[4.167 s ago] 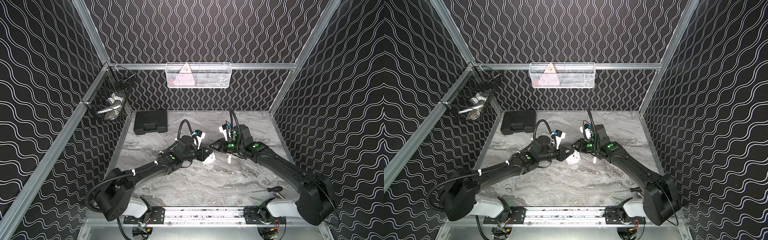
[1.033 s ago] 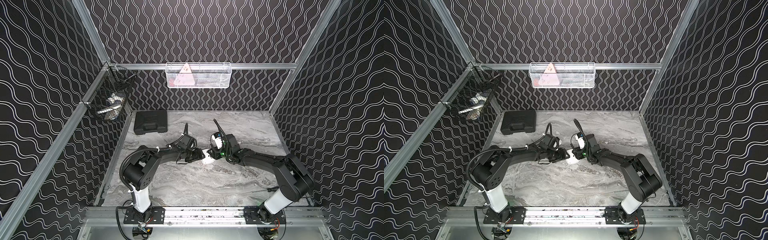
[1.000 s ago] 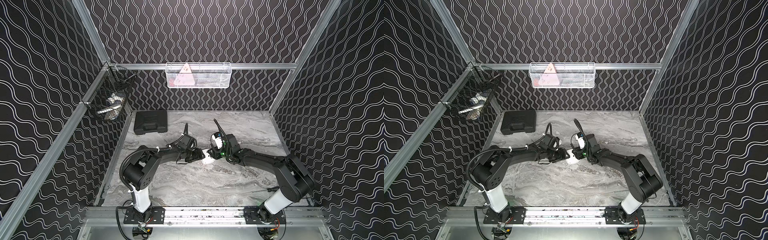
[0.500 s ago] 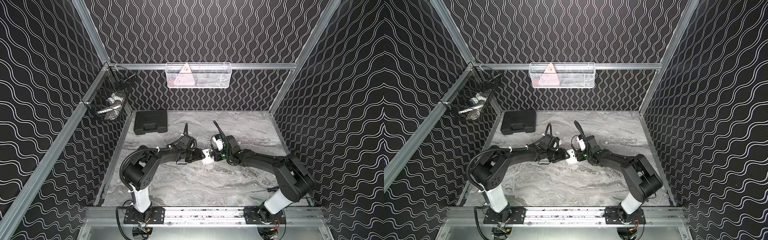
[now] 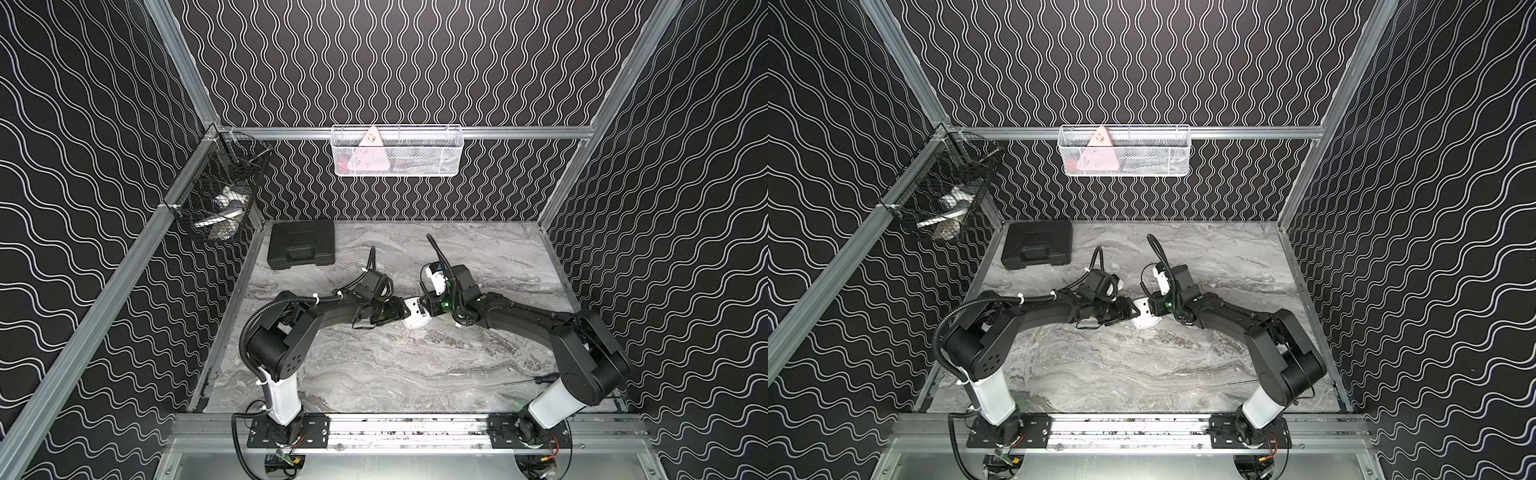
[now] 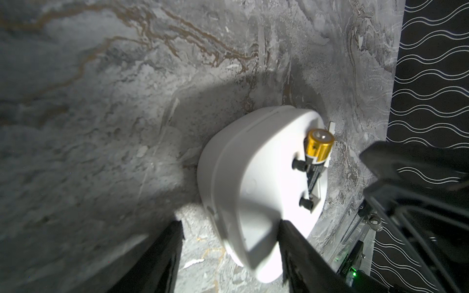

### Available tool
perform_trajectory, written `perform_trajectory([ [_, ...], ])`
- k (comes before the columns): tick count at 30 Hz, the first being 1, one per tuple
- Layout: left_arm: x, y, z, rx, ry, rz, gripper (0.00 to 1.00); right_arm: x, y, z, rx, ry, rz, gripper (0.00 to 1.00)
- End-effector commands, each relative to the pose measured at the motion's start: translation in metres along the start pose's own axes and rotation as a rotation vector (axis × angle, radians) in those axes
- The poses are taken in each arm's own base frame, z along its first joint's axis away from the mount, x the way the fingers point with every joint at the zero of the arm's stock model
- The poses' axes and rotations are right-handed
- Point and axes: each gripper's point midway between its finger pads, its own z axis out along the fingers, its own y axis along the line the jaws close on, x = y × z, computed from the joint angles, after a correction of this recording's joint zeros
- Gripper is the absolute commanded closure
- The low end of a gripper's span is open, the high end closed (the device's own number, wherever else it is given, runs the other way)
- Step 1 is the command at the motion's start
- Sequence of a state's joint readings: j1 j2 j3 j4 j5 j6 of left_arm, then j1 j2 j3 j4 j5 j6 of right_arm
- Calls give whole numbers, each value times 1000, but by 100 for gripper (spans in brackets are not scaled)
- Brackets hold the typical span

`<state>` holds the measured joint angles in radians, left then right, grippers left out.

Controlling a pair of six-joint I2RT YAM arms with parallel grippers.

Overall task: Insert the battery into the alarm
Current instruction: Install the battery in the alarm.

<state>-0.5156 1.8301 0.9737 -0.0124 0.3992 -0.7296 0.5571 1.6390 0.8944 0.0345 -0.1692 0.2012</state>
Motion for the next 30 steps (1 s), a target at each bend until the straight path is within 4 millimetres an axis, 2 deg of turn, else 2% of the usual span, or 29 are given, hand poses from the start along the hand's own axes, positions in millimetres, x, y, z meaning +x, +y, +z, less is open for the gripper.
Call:
perform_trajectory([
  [1, 20, 29, 2, -112, 61, -20, 36, -4, -5, 6, 38, 16, 1, 76],
  [6, 20, 29, 3, -112, 65, -18, 35, -8, -5, 15, 40, 36, -4, 80],
  [17, 20, 28, 3, -110, 66, -14, 35, 11, -5, 23, 32, 98, -10, 88],
  [30, 18, 27, 1, -109, 64, -15, 35, 34, -10, 26, 41, 155, -10, 93],
])
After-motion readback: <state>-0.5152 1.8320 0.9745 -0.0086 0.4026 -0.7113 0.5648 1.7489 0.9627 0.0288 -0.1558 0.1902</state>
